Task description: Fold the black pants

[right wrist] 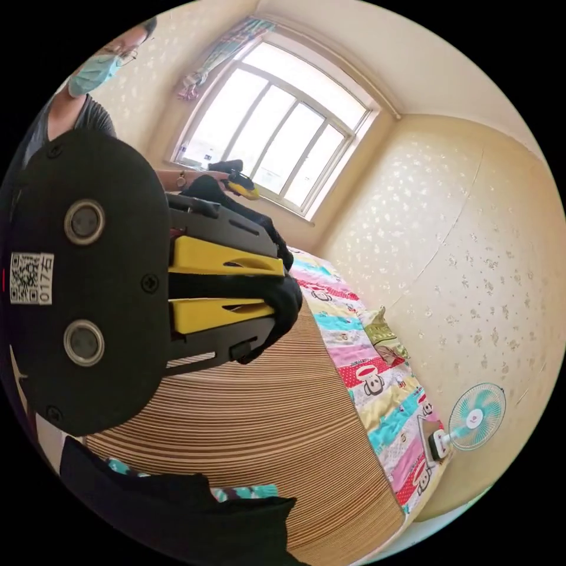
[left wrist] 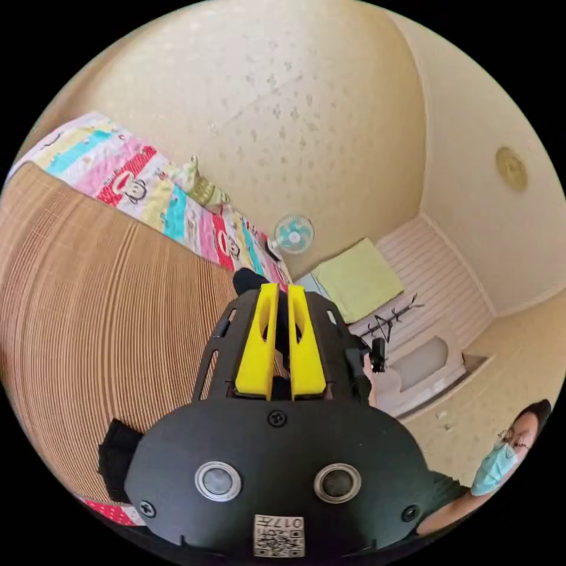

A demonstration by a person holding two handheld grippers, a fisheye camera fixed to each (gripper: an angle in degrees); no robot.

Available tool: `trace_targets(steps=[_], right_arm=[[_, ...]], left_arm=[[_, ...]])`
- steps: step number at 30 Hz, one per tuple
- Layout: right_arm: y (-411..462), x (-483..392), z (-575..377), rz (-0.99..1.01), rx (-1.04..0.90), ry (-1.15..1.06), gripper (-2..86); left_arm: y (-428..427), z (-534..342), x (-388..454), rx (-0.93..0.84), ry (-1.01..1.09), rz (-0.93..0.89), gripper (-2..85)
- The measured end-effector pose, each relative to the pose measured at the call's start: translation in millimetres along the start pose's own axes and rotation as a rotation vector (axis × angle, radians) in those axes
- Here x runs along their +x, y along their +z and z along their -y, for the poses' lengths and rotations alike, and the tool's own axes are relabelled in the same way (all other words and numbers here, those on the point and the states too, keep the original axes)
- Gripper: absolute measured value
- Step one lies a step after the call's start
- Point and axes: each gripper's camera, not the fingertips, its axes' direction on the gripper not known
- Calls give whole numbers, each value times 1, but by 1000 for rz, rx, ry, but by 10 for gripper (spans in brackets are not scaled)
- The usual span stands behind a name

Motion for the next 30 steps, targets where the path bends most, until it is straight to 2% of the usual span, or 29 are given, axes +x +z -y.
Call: trace_targets(steps=[2, 4, 6, 7, 8, 12, 15, 17, 19, 21, 23, 25, 26, 27, 28, 30], right_arm=[[33, -33, 25, -126, -2, -61, 129], [61, -45, 15, -292, -3, -78, 141], [93, -40, -16, -351, -29, -90, 135], [116, -29, -44, -330, -73, -111, 132], [139, -12, -77, -296, -128, -110, 132], [191, 38, -191, -234, -236, -23, 132], [215, 60, -279, -162, -269, 71, 138], [235, 71, -330, -22, -301, 141, 144], [254, 76, -353, 78, -310, 194, 148], [279, 74, -363, 161, -339, 206, 145], [307, 65, -357, 170, -380, 178, 104], [314, 59, -338, 199, -426, 132, 47], [303, 55, -322, 299, -416, 87, 37], [293, 53, -314, 348, -386, 62, 34], [265, 51, -301, 402, -318, 20, 29], [216, 55, -287, 289, -222, 9, 27]], left_arm=[[-42, 23, 5, 63, -1, -28, 79], [-54, 23, 22, -49, 145, -28, 108], [-42, -24, 21, -221, 244, 172, 132], [-34, -41, 15, -272, 258, 221, 135], [-15, -77, -4, -394, 265, 278, 140], [46, -212, -84, -775, 174, 254, 190], [70, -283, -105, -911, 215, 254, 205], [85, -311, -107, -963, 258, 304, 197], [86, -318, -97, -905, 334, 492, 134], [90, -319, -85, -922, 331, 538, 88], [84, -313, -77, -931, 319, 441, 52], [66, -298, -75, -912, 220, 163, 47], [44, -285, -75, -844, 133, -55, 45], [20, -275, -78, -758, 61, -232, 45], [8, -271, -80, -717, 25, -316, 45], [-25, -276, -86, -598, -100, -522, 46]])
